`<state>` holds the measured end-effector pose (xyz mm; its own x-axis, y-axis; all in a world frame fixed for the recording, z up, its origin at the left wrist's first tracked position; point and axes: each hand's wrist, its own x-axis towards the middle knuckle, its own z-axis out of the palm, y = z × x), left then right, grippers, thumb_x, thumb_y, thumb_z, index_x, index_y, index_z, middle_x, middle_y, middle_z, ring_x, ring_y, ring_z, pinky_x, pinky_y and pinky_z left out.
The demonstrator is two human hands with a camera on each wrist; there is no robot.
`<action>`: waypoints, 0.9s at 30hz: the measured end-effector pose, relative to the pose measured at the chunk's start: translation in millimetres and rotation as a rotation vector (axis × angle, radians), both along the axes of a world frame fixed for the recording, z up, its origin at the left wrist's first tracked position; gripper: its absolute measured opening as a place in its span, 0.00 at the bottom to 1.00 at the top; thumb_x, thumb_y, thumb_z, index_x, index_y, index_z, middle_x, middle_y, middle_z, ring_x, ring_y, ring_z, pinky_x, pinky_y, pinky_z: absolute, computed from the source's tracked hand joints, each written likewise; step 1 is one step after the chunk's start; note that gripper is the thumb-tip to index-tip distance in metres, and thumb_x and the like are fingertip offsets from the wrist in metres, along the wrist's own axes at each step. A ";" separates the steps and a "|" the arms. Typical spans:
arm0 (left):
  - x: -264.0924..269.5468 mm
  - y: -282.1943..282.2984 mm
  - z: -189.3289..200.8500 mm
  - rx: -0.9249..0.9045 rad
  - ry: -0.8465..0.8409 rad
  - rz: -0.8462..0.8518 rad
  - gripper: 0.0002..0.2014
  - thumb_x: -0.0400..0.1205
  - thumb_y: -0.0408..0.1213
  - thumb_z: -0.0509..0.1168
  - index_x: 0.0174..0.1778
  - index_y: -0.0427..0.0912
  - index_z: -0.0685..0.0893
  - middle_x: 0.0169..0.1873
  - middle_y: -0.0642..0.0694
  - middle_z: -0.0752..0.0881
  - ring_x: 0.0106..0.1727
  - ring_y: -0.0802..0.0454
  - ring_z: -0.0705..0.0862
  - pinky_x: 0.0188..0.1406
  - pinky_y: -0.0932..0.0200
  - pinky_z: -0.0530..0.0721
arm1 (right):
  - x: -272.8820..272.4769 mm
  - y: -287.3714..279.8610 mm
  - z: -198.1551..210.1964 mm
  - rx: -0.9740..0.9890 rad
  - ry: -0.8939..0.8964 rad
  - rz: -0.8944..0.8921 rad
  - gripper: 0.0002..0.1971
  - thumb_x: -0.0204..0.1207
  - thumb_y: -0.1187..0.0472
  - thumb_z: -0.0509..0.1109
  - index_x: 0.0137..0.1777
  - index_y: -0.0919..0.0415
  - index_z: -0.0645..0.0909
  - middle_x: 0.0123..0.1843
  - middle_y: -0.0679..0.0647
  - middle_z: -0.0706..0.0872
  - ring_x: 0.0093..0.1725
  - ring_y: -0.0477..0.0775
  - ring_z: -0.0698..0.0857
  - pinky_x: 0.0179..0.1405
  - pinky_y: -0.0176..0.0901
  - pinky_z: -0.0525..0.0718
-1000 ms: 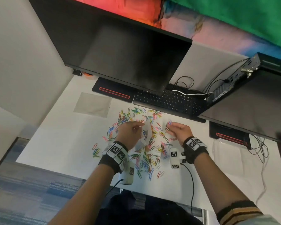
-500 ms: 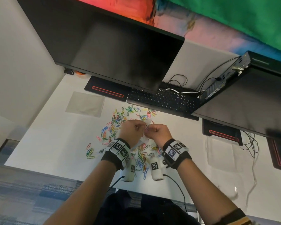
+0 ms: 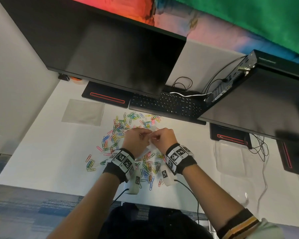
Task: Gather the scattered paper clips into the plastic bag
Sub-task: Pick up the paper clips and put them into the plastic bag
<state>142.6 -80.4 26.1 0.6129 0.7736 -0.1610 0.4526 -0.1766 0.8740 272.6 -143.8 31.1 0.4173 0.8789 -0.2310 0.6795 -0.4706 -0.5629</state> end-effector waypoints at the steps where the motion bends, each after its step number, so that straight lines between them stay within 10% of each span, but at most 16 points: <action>1: 0.4 0.1 -0.7 -0.002 0.002 0.002 0.09 0.82 0.32 0.67 0.53 0.45 0.91 0.39 0.48 0.92 0.39 0.52 0.91 0.46 0.49 0.92 | 0.0 -0.4 0.1 -0.007 -0.021 0.031 0.12 0.75 0.67 0.69 0.48 0.55 0.92 0.42 0.54 0.92 0.36 0.46 0.80 0.42 0.30 0.74; 6: 0.4 3.3 -3.2 -0.023 -0.011 0.019 0.11 0.81 0.29 0.66 0.53 0.44 0.91 0.39 0.48 0.92 0.38 0.51 0.91 0.45 0.48 0.92 | 1.7 -3.6 4.0 0.003 0.035 0.085 0.18 0.76 0.75 0.62 0.52 0.58 0.91 0.47 0.56 0.92 0.42 0.49 0.85 0.45 0.30 0.77; 11: -6.6 10.3 2.0 -0.021 -0.009 0.064 0.11 0.83 0.29 0.64 0.55 0.43 0.90 0.40 0.48 0.91 0.40 0.52 0.91 0.49 0.49 0.91 | 22.7 -20.6 17.7 0.171 0.668 -0.256 0.15 0.81 0.75 0.59 0.53 0.65 0.88 0.51 0.61 0.90 0.46 0.56 0.91 0.41 0.42 0.90; 16: -13.6 15.1 1.5 -0.028 -0.042 0.114 0.11 0.83 0.29 0.64 0.54 0.42 0.91 0.40 0.48 0.91 0.38 0.52 0.92 0.49 0.48 0.92 | 68.7 -72.4 -26.8 -0.173 0.372 -0.432 0.15 0.83 0.65 0.64 0.68 0.58 0.80 0.54 0.60 0.87 0.40 0.55 0.87 0.33 0.44 0.91; 19: -16.1 15.5 1.8 -0.029 -0.036 0.123 0.12 0.84 0.29 0.63 0.54 0.43 0.91 0.37 0.48 0.91 0.36 0.53 0.92 0.47 0.49 0.92 | 77.9 -101.9 -66.3 -0.438 0.089 -0.248 0.37 0.72 0.47 0.76 0.78 0.55 0.66 0.69 0.61 0.73 0.61 0.62 0.83 0.57 0.54 0.87; 27: -22.2 15.4 -0.1 -0.069 -0.034 0.148 0.13 0.84 0.29 0.62 0.53 0.44 0.91 0.34 0.48 0.92 0.34 0.52 0.92 0.45 0.48 0.93 | 55.0 -78.7 -87.0 -0.251 -0.142 -0.016 0.41 0.73 0.34 0.66 0.81 0.57 0.64 0.78 0.54 0.65 0.74 0.61 0.67 0.73 0.50 0.69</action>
